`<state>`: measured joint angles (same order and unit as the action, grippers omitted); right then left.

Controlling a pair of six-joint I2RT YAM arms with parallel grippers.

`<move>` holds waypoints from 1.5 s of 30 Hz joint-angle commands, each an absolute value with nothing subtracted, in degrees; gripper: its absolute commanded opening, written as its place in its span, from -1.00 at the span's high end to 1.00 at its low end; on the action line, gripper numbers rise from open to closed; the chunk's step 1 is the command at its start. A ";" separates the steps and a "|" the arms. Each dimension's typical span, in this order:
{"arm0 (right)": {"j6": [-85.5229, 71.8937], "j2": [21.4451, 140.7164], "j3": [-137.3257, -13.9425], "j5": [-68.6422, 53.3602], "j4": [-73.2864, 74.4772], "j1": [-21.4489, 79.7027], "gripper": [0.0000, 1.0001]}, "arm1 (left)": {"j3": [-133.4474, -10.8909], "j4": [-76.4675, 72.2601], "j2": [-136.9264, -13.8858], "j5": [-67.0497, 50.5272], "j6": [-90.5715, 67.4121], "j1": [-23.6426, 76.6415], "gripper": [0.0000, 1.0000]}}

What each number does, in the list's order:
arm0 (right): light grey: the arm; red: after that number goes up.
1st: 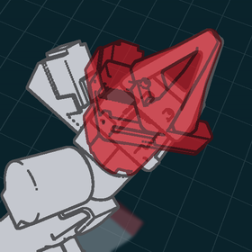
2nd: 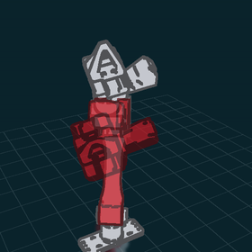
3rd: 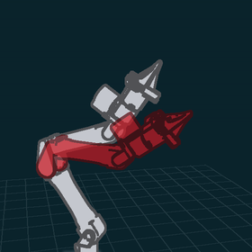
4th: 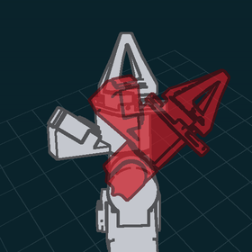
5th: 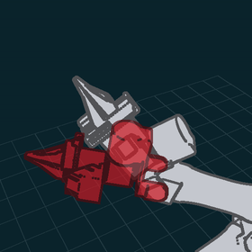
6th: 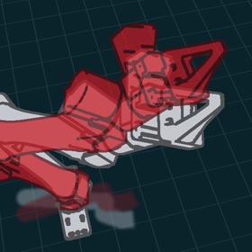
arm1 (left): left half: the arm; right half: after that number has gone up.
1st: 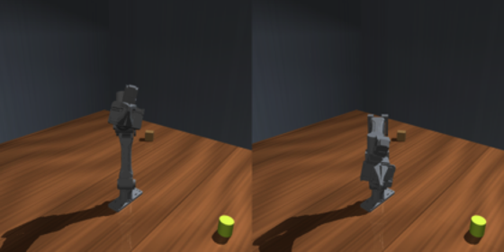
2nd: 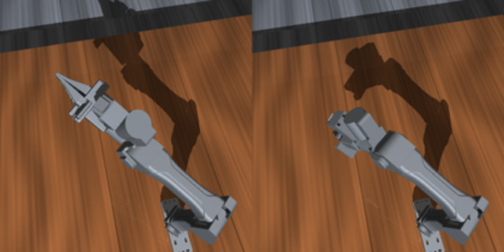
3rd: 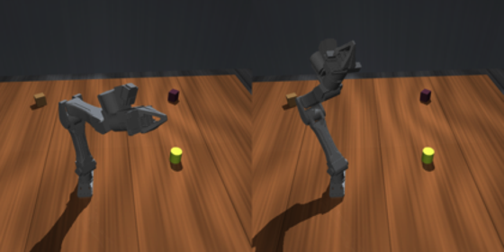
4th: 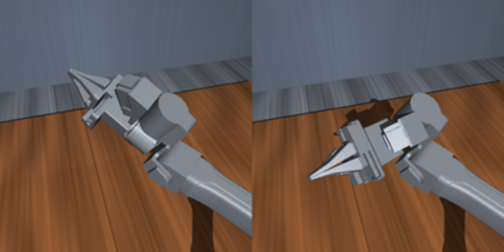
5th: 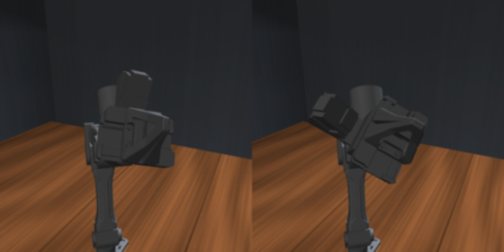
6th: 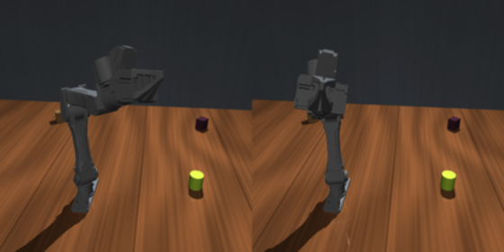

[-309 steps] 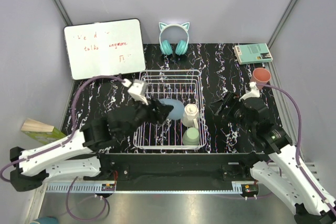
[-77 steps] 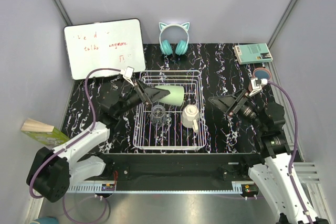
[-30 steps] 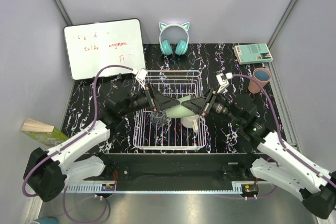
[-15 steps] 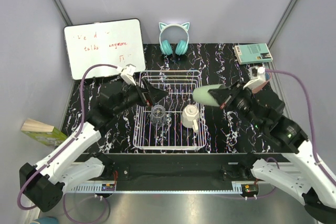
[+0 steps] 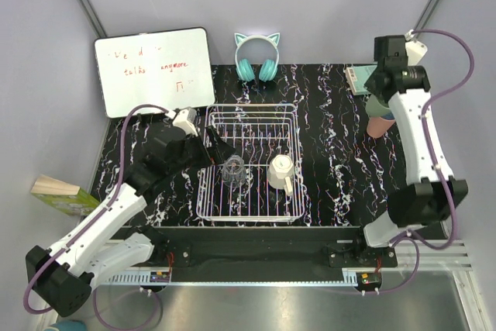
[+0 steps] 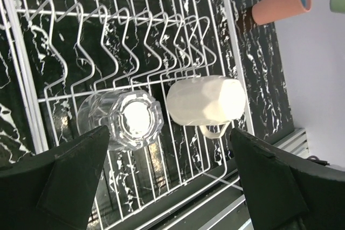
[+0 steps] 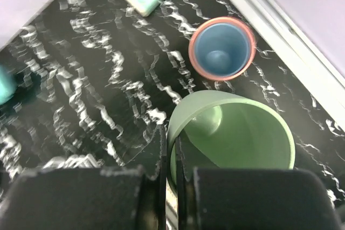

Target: Unload the cups from the dish rack

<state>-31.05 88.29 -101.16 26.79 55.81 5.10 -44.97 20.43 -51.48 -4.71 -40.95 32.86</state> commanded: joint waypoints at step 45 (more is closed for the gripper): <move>-33.05 112.32 -116.72 22.77 56.07 -8.44 1.00 | -42.98 21.27 -54.93 -4.75 -39.90 32.70 -0.98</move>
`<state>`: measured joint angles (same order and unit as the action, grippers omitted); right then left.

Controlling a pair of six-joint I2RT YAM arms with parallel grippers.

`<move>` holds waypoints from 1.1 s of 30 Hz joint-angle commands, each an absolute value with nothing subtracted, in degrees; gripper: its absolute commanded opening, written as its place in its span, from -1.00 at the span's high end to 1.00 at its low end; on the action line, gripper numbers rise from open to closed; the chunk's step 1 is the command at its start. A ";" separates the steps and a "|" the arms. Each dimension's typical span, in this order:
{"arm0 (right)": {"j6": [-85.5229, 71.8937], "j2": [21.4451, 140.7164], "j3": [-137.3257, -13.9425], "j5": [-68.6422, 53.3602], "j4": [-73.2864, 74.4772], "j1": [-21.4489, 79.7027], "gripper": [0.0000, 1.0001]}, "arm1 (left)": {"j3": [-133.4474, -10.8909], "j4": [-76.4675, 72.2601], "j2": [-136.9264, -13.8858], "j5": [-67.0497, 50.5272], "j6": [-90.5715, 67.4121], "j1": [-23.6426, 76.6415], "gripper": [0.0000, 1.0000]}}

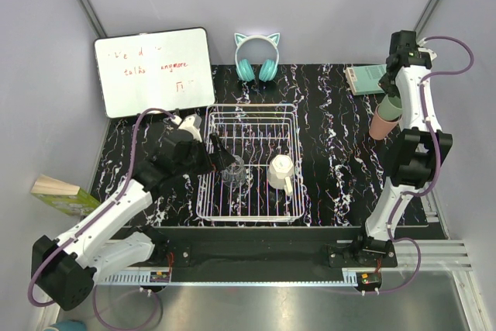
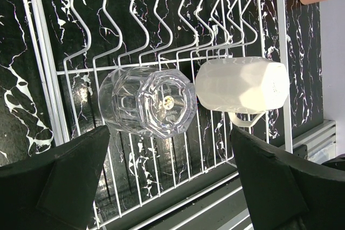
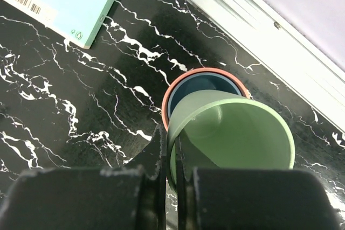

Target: Unload the cups from the dish rack

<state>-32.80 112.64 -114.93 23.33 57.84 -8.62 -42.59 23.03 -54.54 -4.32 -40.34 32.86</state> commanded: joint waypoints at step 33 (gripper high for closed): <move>-36.47 72.53 -85.54 -9.57 32.79 9.13 -0.62 | -51.14 21.80 -60.01 2.71 -35.34 42.09 -0.98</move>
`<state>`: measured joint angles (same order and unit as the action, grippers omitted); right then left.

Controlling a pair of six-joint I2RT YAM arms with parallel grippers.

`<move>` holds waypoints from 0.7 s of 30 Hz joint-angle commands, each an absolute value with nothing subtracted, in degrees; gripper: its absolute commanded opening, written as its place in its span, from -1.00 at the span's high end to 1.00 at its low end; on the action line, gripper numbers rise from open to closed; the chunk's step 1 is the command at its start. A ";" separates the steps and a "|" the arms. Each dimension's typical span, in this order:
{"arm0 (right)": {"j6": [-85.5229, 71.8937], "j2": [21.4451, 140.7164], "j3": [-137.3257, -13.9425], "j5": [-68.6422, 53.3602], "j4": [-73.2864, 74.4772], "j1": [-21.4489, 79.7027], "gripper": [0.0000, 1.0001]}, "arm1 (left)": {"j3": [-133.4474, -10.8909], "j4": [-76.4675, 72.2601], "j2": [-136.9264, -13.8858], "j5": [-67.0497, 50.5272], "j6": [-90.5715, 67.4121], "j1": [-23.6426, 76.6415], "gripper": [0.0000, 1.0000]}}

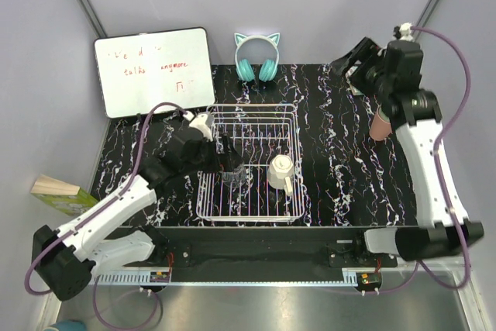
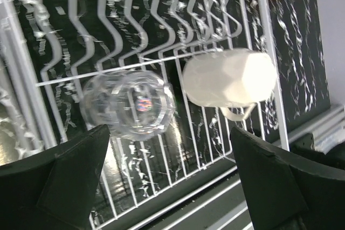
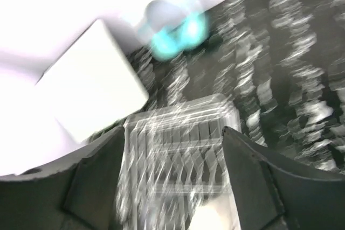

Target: Unload the cups from the dish rack

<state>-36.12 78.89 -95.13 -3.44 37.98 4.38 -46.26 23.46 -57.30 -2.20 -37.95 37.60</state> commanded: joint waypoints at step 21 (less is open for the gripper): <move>-40.25 44.12 -53.62 -10.19 29.62 19.86 -0.72 | -60.29 29.27 -78.83 24.70 -35.86 47.73 -0.98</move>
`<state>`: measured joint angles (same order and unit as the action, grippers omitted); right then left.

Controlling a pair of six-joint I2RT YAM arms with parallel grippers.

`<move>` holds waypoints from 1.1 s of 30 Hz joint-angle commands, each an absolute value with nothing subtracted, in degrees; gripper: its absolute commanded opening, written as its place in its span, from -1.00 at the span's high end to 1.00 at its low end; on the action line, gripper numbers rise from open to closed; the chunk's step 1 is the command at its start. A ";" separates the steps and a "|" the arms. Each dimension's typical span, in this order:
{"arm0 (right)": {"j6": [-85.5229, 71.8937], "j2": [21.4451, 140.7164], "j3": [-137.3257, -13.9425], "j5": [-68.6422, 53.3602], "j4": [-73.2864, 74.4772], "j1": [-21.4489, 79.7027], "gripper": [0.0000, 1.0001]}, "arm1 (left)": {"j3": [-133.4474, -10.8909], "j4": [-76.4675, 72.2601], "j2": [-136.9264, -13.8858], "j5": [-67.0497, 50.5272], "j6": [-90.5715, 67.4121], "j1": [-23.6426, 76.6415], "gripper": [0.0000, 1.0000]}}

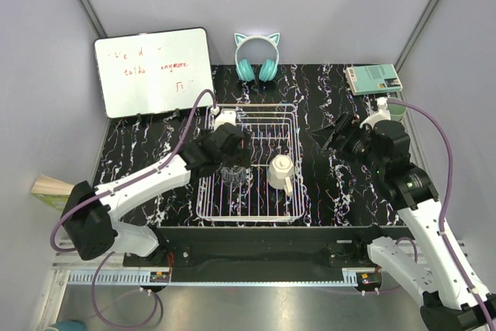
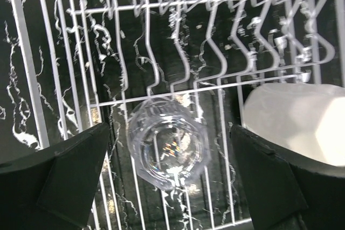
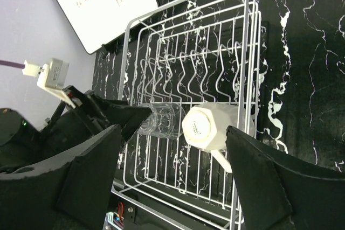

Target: Unload the cups from the dish rack

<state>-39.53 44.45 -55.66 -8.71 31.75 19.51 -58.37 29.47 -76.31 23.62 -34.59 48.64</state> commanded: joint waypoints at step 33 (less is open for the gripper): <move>-42.10 41.57 -47.11 -10.99 27.25 19.86 -0.68 | -58.53 30.49 -81.75 17.05 -38.50 47.02 1.00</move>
<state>-41.91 42.81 -46.87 -9.76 29.63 19.51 -56.45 26.96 -84.29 18.00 -38.00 47.07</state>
